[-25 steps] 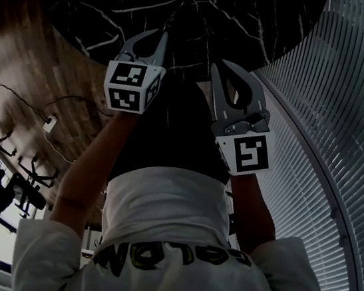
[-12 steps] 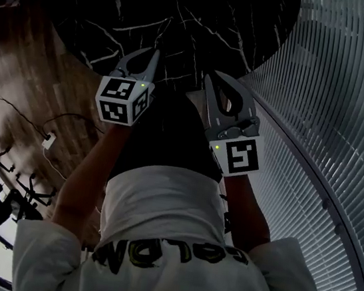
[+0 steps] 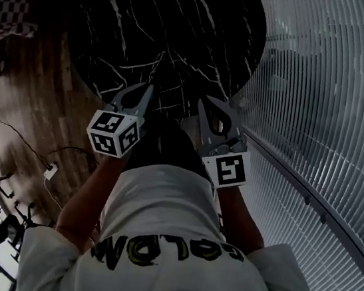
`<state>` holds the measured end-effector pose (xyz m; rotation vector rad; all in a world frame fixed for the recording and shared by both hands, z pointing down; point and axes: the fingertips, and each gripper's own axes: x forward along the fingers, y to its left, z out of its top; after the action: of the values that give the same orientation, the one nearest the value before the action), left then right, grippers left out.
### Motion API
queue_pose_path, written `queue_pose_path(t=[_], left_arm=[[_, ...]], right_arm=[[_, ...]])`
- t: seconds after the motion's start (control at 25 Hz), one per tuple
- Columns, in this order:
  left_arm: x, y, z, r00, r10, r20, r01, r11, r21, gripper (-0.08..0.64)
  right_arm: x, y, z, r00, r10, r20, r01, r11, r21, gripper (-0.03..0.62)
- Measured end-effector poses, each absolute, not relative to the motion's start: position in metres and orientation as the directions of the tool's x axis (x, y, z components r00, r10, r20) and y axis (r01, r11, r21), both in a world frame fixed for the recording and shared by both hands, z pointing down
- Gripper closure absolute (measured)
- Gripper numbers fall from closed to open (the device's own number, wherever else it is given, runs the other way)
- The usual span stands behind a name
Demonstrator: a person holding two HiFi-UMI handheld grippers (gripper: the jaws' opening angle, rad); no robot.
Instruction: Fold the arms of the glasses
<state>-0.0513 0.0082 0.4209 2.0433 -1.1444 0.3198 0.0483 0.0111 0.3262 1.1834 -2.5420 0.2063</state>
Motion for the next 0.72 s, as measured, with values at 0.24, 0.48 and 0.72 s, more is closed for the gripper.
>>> queue_pose_path(t=[0.24,0.48,0.72], left_arm=[[-0.045,0.016,0.365,0.608,-0.638,0.473,-0.777,-0.354,0.521,0.56],[-0.04,0.019,0.32,0.626,-0.666,0.406,-0.747,-0.362,0.558,0.56],[-0.038,0.007,0.304,0.623,-0.686,0.376,-0.735,-0.347,0.583,0.56]], right_arm=[[0.053,0.015,0.298,-0.609,-0.73,0.31,-0.755,0.654,0.058,0.59],[0.054,0.029,0.287,-0.627,-0.706,0.33,-0.731,0.679,0.064,0.589],[0.045,0.041,0.299,-0.643,-0.655,0.398,-0.712,0.702,0.005,0.589]])
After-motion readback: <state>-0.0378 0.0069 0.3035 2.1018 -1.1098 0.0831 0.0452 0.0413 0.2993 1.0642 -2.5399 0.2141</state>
